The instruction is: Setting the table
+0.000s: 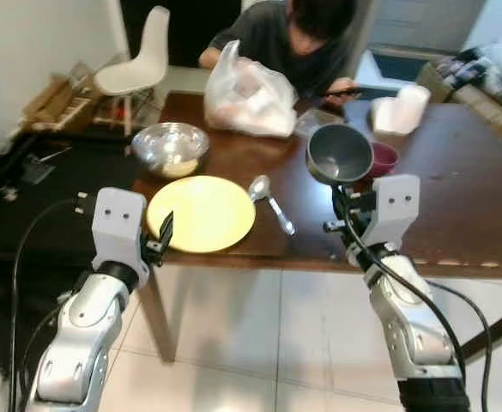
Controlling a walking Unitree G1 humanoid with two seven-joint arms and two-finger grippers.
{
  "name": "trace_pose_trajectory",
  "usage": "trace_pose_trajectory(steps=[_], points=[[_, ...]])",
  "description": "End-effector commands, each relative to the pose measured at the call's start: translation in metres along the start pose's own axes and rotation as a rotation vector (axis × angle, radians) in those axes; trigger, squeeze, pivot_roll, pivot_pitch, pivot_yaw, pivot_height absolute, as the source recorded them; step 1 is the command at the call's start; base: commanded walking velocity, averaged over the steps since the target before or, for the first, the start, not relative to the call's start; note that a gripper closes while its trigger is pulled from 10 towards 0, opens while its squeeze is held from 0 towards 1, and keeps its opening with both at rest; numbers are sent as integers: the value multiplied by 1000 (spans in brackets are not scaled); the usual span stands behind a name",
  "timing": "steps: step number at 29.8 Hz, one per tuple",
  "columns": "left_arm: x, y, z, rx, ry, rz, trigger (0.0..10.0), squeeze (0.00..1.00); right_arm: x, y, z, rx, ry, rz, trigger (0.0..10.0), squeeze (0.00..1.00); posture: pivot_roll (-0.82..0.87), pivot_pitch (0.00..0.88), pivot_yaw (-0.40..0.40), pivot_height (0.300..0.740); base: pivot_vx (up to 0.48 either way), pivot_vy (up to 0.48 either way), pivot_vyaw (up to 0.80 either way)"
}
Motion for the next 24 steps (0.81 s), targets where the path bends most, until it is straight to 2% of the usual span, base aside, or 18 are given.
trace_pose_trajectory(steps=[1, 16, 21, 24], points=[[-4, 0, -1, 3, 3, -18, 10000, 0, -6, 2, -3, 9, -6, -19, 10000, 0, 37, 0, 32, 740, -386, 0, 0], [-6, 1, -2, 9, 7, -22, 10000, 0, -7, 3, -5, 20, -11, -23, 10000, 0, 35, 0, 32, 740, -364, 0, 0], [-7, 1, -3, 11, 9, -25, 10000, 0, -7, 3, -7, 30, -11, -24, 10000, 0, 33, 0, 31, 740, 0, 0, 0], [-8, 1, -4, 12, 10, -27, 10000, 0, -8, 3, -8, 33, -11, -24, 10000, 0, 33, 0, 29, 740, 0, 0, -588]])
Point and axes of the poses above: a point about 5 cm out from each wrist's last joint towards the gripper, its own y axis pointing back from the gripper into the wrist, its own z axis along the axis of the wrist's last joint, x = y × z, the point moved 6 cm from there along -y, pointing out of the wrist towards the gripper, and after that the axes turned 6 degrees about y, right-handed, at the moved point
